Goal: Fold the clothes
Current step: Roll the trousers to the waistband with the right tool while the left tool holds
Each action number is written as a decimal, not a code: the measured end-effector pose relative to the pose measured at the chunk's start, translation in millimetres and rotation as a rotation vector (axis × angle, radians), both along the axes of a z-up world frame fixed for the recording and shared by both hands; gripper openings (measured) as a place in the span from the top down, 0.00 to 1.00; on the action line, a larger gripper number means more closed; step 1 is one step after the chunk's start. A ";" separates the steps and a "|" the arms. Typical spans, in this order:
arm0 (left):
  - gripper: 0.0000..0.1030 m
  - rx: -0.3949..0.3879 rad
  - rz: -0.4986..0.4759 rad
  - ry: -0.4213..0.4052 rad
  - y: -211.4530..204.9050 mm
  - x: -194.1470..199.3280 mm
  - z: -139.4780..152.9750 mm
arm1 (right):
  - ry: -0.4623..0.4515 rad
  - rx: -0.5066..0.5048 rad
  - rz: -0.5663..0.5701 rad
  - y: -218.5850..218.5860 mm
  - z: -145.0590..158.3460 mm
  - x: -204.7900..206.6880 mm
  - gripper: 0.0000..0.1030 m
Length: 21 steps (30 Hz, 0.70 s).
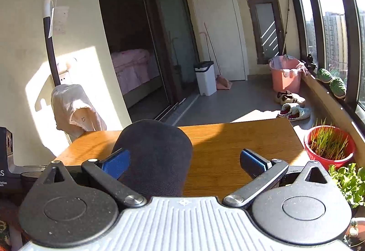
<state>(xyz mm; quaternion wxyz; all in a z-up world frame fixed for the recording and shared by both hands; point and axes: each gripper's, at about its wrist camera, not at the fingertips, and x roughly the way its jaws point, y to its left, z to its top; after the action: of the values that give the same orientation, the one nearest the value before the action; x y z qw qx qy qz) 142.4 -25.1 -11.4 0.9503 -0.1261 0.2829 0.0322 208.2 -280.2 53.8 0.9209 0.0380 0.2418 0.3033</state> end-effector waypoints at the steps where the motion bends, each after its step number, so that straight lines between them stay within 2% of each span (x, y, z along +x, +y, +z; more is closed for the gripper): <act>1: 0.04 -0.009 0.003 0.003 1.8 0.2 -1.7 | 0.018 -0.056 -0.009 10.7 -6.2 8.5 0.00; 3: 0.04 -0.015 0.011 0.006 3.2 -0.3 -3.6 | 0.046 -0.147 -0.028 28.0 -18.7 22.6 0.00; 6: 0.04 -0.005 0.007 -0.001 0.0 -0.3 -3.4 | 0.050 -0.148 -0.055 26.5 -36.5 25.4 0.00; 8: 0.02 0.009 0.007 -0.008 -2.8 0.3 -4.2 | 0.083 -0.133 -0.065 19.0 -36.2 24.8 0.00; 11: 0.00 0.014 0.006 -0.018 -4.5 0.6 -6.2 | 0.066 -0.162 -0.070 12.4 -39.7 17.4 0.00; 16: 0.00 0.009 0.010 -0.025 -4.1 -0.5 -7.3 | 0.083 -0.139 -0.097 11.0 -43.4 13.6 0.00; 21: 0.00 -0.005 0.008 -0.029 -1.3 -0.8 -8.7 | 0.060 -0.152 -0.112 12.0 -38.6 8.8 0.00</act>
<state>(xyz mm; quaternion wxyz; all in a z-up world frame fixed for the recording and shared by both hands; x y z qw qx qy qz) 141.6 -26.4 -20.2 0.9538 -0.1304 0.2686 0.0335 217.0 -268.2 15.2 0.9290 -0.0096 0.2890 0.2310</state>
